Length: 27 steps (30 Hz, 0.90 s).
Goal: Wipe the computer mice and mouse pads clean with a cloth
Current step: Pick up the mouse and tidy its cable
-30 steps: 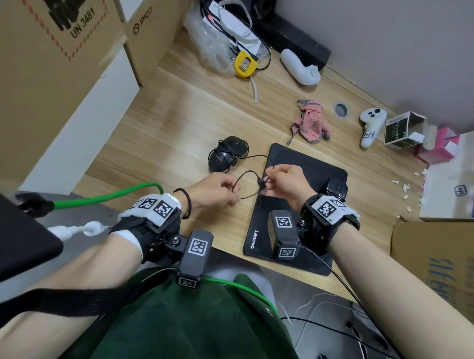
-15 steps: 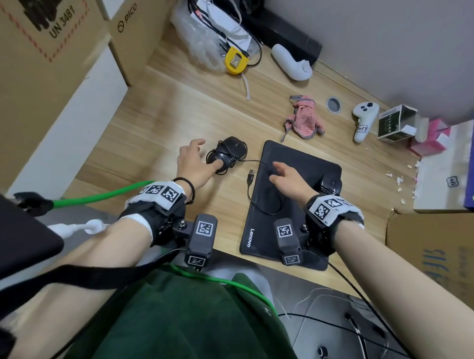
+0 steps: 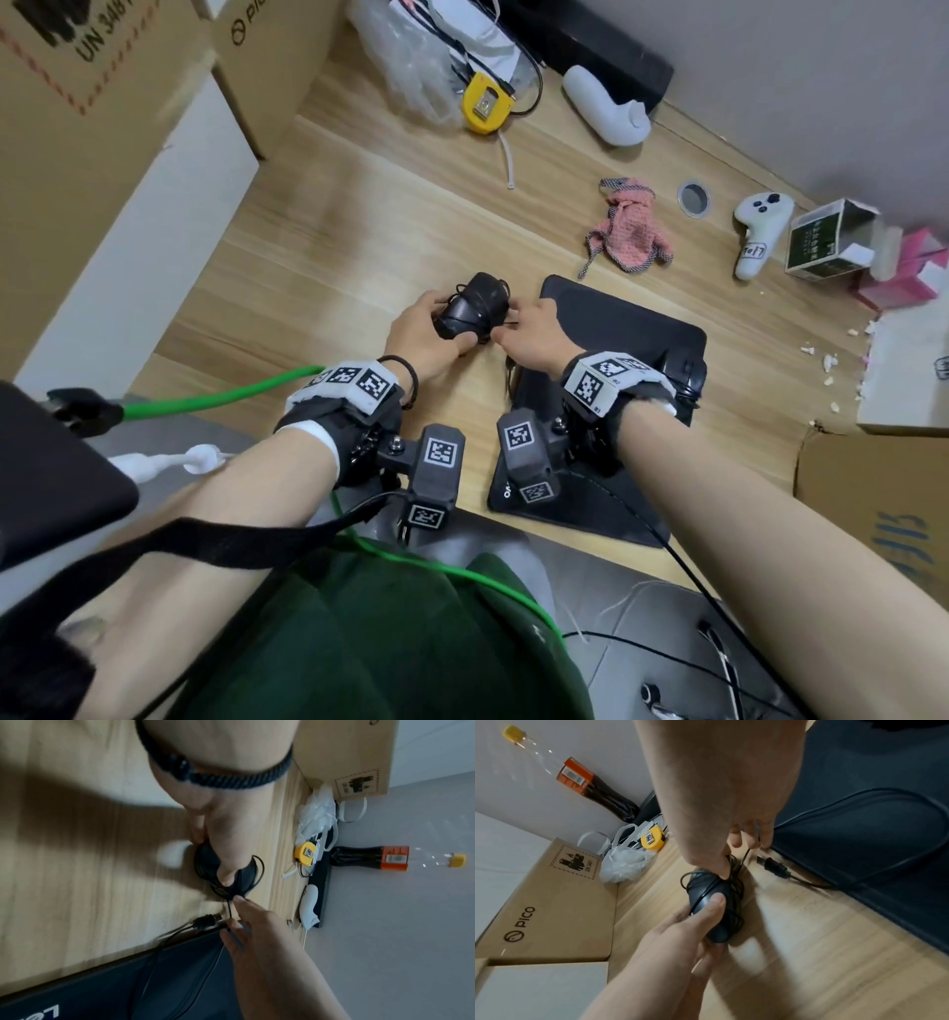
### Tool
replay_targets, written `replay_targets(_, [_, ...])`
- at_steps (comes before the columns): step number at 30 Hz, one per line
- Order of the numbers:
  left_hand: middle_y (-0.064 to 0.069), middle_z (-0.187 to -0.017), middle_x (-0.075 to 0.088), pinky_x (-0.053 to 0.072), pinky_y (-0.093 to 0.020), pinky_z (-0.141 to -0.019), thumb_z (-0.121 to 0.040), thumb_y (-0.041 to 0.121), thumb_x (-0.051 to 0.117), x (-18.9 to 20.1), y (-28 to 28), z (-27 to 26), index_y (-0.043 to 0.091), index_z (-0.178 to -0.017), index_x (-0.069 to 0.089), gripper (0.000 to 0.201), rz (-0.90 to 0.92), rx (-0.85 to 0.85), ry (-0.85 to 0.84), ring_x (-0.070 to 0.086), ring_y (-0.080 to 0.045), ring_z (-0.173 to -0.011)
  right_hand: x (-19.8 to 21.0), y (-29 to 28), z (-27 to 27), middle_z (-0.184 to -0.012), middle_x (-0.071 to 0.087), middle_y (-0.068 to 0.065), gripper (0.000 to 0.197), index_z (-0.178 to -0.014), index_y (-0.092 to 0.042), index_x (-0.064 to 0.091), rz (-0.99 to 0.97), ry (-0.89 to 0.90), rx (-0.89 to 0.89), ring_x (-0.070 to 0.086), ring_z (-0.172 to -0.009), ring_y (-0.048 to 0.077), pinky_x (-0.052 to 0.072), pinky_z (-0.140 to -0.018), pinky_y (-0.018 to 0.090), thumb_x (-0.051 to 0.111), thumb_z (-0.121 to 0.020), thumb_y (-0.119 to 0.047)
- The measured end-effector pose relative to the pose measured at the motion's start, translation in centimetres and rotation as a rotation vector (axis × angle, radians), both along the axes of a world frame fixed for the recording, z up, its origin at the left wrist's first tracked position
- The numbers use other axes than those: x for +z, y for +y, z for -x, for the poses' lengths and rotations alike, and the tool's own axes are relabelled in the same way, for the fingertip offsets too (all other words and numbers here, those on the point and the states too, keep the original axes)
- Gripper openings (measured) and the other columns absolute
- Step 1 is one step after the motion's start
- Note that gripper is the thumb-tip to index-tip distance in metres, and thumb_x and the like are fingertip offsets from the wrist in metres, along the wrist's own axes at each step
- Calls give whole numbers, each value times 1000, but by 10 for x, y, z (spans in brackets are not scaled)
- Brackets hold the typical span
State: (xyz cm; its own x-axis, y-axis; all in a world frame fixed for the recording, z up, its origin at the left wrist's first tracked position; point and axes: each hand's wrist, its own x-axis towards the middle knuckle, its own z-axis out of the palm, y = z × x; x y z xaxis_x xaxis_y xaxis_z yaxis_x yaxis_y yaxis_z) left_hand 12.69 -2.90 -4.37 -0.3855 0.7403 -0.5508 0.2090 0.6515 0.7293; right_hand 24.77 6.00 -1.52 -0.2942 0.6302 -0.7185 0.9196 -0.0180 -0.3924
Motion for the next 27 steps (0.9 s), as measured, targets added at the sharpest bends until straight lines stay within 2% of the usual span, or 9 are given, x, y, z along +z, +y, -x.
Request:
replay_targets(1, [-1,-128,60,38,-21,-91,-79,23,74,-1,-2,1,21,-132,50,58,-17,20,-26,57,-21,-115,-3,0,1,-129,47,13,46,-129,-8,50,4,28,-13,41,-124,32,39,-101,37,51,-84,-19])
replay_targets(4, [0,-123,63,42,-22,-94,-77,20,75,-3,-10,4,24,-127,54,54,-51,54,-86,59,-19,-111,-5,-3,4,-105,57,14,41,-124,4,51,67,160,-132,55,-90,25,46,-70,30,46,-84,-1])
replay_targets(5, [0,-122,63,43,-25,-97,-77,19,75,-3,-12,5,24,-126,54,53,-57,61,-104,59,-18,-110,-6,-2,4,-110,58,13,42,-128,1,49,65,177,-178,56,-89,25,46,-70,29,44,-86,-1])
replay_targets(9, [-2,-125,60,44,-32,-103,-74,21,79,-5,-17,6,21,-129,53,61,-104,114,-136,56,-13,-111,-9,8,3,-134,48,13,44,-136,-12,40,-104,154,-299,52,-117,28,41,-100,35,45,-94,-20])
replay_targets(12, [-4,-135,39,35,-30,-110,-66,24,85,-7,-25,6,22,-138,40,84,-116,165,-114,46,-11,-124,-12,15,9,-137,44,18,50,-140,-20,35,-118,181,-267,47,-123,30,38,-106,42,50,-93,-29])
replay_targets(14, [-4,-129,35,39,-29,-106,-65,18,86,-9,-31,7,20,-135,36,86,-50,216,-137,48,-13,-114,-15,17,11,-135,46,20,55,-142,-22,35,-95,182,-205,46,-125,32,39,-107,44,54,-90,-31])
replay_targets(18, [4,-92,56,53,-36,-85,-73,10,79,-15,-47,9,19,-110,45,51,44,154,-253,60,-22,-88,-22,18,16,-115,55,9,51,-137,-19,44,-57,165,-146,53,-114,31,45,-101,45,56,-89,-30])
replay_targets(22, [7,-97,62,42,-20,-83,-80,12,70,-9,-44,3,22,-111,50,38,-26,180,-139,61,-14,-93,-21,17,17,-105,51,4,47,-136,-19,46,-36,171,-139,47,-95,21,43,-89,34,55,-90,-29])
replay_targets(27, [6,-104,56,38,-20,-80,-75,23,76,1,-35,0,19,-122,47,56,-81,152,-29,56,-15,-93,-20,12,9,-104,55,2,46,-128,-16,49,3,170,-150,59,-102,24,48,-98,39,62,-88,-34])
